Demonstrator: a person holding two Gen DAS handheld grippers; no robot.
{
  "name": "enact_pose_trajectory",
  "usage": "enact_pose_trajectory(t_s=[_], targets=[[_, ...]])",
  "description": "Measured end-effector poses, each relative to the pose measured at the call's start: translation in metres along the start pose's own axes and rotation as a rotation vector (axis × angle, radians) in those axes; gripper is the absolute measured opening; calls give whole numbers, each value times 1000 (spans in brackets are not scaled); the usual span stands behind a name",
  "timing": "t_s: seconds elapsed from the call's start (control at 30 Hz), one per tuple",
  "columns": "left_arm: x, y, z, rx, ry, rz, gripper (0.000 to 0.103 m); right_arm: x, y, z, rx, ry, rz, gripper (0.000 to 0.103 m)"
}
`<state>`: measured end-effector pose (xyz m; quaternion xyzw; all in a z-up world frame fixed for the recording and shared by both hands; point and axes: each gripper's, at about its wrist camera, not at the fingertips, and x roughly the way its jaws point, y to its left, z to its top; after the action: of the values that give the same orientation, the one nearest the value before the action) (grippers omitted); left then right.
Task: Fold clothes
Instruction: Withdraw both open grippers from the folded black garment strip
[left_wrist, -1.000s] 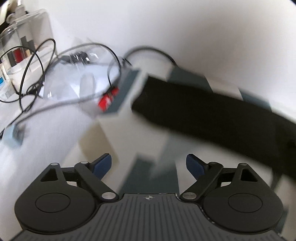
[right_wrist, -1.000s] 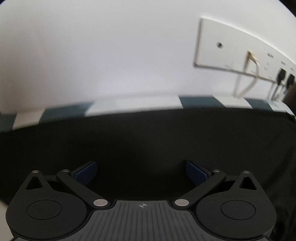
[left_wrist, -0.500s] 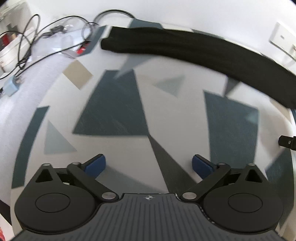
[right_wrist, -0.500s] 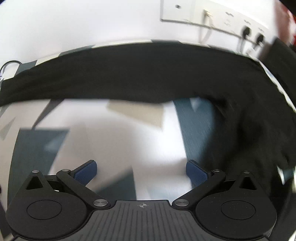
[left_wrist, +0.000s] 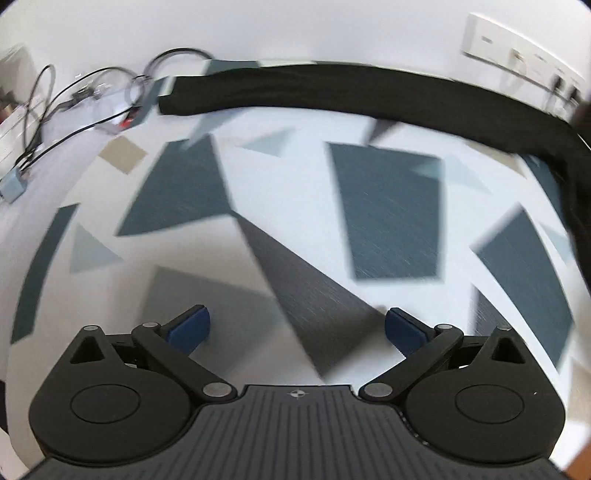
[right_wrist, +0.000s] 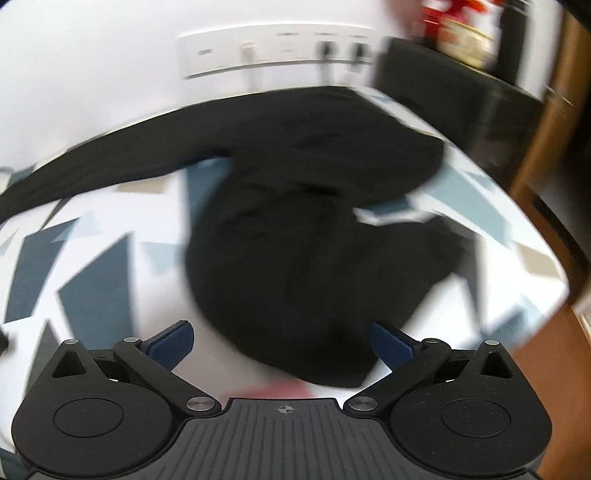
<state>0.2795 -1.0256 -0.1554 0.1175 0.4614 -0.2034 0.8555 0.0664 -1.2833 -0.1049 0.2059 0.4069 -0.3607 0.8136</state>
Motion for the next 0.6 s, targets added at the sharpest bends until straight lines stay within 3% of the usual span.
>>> enact_pose_trajectory(t_s=[0.17,0.3,0.6], targets=[[-10,-31,-16,31,0,-25,103,-10,-62,-9,133,-8,-11,97],[-16,-71,-23,110,-7,-64,103,11,-97,4,109,-22,-79,96],[-8,-143,-11,10,41,-9,103,57,-208,32,214,9,-80,97]])
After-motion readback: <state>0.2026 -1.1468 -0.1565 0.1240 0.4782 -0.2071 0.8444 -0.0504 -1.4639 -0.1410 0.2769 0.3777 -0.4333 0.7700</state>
